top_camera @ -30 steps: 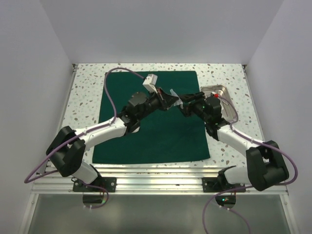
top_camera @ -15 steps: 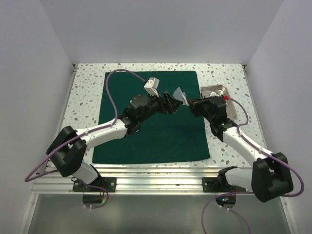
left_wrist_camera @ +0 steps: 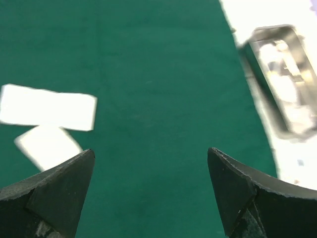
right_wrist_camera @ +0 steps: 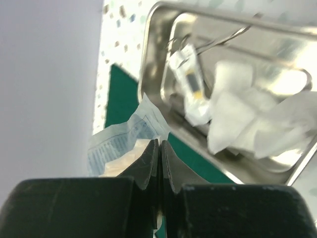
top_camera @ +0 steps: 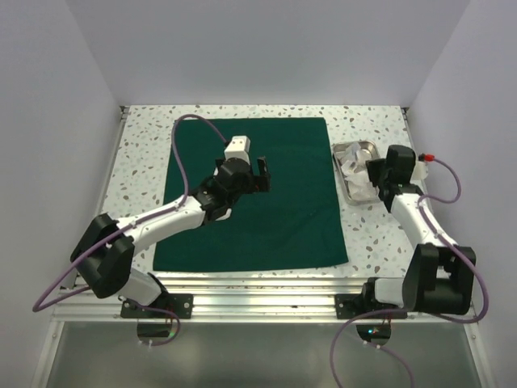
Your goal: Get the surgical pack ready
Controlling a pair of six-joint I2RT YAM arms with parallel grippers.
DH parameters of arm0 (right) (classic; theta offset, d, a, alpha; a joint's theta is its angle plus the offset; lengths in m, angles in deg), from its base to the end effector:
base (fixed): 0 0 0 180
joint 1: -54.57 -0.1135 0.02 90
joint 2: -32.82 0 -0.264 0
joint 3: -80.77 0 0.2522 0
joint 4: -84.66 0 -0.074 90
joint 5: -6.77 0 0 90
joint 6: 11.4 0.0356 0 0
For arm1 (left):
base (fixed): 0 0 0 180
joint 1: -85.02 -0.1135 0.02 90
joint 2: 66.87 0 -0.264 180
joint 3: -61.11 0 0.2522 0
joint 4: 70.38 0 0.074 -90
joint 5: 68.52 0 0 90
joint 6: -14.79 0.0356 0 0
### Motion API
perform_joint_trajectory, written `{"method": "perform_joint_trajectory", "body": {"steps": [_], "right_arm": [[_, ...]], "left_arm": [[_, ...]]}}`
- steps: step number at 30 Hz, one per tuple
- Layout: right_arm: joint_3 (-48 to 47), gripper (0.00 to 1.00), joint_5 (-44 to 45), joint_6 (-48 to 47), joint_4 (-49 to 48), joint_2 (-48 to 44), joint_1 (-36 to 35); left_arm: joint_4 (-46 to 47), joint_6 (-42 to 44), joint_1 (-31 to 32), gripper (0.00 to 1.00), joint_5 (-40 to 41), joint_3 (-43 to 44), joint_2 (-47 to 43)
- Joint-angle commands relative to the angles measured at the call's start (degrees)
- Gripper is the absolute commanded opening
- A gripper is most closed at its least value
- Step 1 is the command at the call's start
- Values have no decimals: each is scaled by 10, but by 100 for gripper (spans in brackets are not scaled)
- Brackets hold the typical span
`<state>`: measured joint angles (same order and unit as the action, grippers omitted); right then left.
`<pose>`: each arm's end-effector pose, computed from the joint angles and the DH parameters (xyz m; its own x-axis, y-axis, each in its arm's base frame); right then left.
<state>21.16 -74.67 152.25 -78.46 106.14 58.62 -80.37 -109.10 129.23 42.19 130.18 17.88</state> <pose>0.2822 -0.0253 0.2510 0.0468 0.9479 -0.3150 0.5427 0.2406 0.8047 0.2492 -0.2248 0.2618 -0.4940 -0.2470 -0.8336 0.1786 0.9095 -0.3754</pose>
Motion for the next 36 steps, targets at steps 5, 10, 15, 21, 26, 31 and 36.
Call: {"method": "perform_joint_trajectory", "body": {"steps": [5, 10, 15, 21, 26, 31, 36], "right_arm": [[-147, 0, 106, -157, 132, 134, 24], [-173, 7, 130, -209, 130, 198, 23], [-201, 54, 135, -241, 152, 233, 23], [-188, 79, 133, -270, 147, 177, 14], [-206, 87, 170, -345, 188, 113, -57], [-189, 88, 133, -413, 182, 68, -126], [-143, 88, 84, -439, 137, 24, -160]], "left_arm": [[-110, 15, -88, 100, 65, 6, 11], [-110, 25, -113, 100, 77, 0, 23], [-118, 35, -126, 100, 78, 7, 36], [-125, 28, -155, 100, 76, 0, 32], [-120, 30, -172, 100, 81, 0, 44], [-126, 43, -179, 100, 86, 9, 77], [-116, 56, -180, 100, 65, 18, 110]]}}
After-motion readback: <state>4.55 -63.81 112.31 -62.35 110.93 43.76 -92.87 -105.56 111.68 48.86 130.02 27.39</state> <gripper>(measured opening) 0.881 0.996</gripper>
